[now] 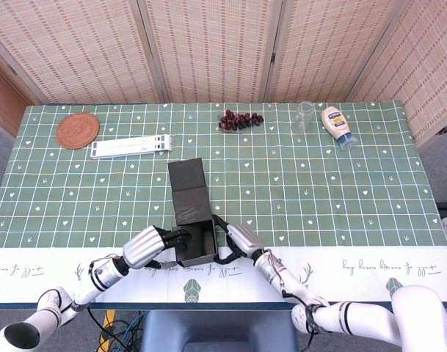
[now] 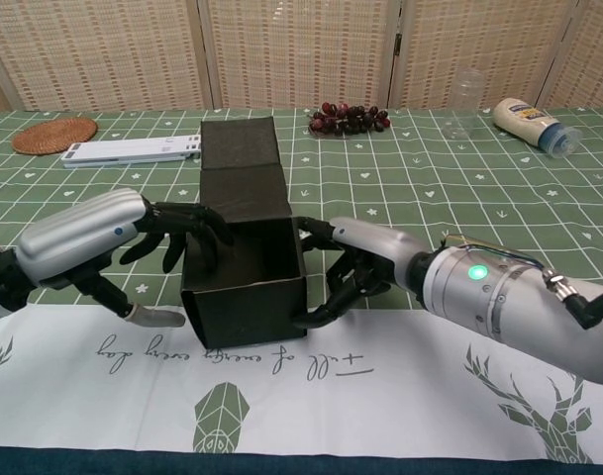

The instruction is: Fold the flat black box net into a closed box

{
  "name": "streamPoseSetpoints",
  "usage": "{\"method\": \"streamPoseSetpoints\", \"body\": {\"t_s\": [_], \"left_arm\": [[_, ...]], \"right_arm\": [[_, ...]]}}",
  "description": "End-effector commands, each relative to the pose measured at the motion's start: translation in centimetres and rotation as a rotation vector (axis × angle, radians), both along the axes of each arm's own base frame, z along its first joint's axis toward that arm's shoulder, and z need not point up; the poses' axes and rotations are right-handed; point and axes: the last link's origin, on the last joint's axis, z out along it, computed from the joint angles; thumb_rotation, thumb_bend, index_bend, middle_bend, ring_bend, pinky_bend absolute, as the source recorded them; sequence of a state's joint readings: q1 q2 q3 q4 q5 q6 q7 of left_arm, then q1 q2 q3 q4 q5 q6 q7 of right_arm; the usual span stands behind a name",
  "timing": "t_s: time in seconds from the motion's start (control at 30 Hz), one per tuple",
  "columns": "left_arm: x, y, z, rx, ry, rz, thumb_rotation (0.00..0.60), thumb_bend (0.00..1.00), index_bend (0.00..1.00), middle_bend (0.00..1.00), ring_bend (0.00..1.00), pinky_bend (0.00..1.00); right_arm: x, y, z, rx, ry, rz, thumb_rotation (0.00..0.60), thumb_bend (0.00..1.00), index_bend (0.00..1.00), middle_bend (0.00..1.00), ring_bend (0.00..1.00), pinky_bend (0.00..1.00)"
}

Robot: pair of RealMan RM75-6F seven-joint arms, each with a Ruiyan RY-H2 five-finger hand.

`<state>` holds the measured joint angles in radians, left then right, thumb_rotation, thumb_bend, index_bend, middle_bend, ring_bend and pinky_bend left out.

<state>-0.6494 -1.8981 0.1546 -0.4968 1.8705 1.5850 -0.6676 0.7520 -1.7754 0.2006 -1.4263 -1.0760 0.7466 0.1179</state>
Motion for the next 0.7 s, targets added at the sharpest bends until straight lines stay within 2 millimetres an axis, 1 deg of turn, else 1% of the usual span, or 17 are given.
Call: {"method": "streamPoseSetpoints", "body": {"t_s": [0.03,0.27,0.5,0.7], "left_arm": [[0.1,0.1,0.0,-0.001,0.014,-0.015,0.600,0.14,0.44,0.32,0.57,0.81],[0.3,0.0,-0.3,-0.005,0.055,-0.057,0.600,0.14,0.46,0.34,0.60,0.81],[0.9,0.0,-0.7,0.003,0.086,-0.111,0.600,0.14,0.49,0.37,0.60,0.81],[1.2,0.1,-1.1,-0.005,0.117,-0.148,0.600,0.14,0.53,0.41,0.63,0.81]], "right_arm": [[0.0,0.0,0.1,0.000,0.005,-0.001,0.600,0.66,0.00,0.31,0.77,1.00],[-0.1,0.0,0.5,-0.025,0.020,-0.004,0.600,0.66,0.00,0.25,0.77,1.00],[-0.1,0.0,0.7,-0.037,0.036,-0.004,0.600,0.66,0.00,0.23,0.77,1.00],[-0.2,0.0,0.9,-0.047,0.040,-0.009,0.600,0.66,0.00,0.18,0.76,1.00]]}}
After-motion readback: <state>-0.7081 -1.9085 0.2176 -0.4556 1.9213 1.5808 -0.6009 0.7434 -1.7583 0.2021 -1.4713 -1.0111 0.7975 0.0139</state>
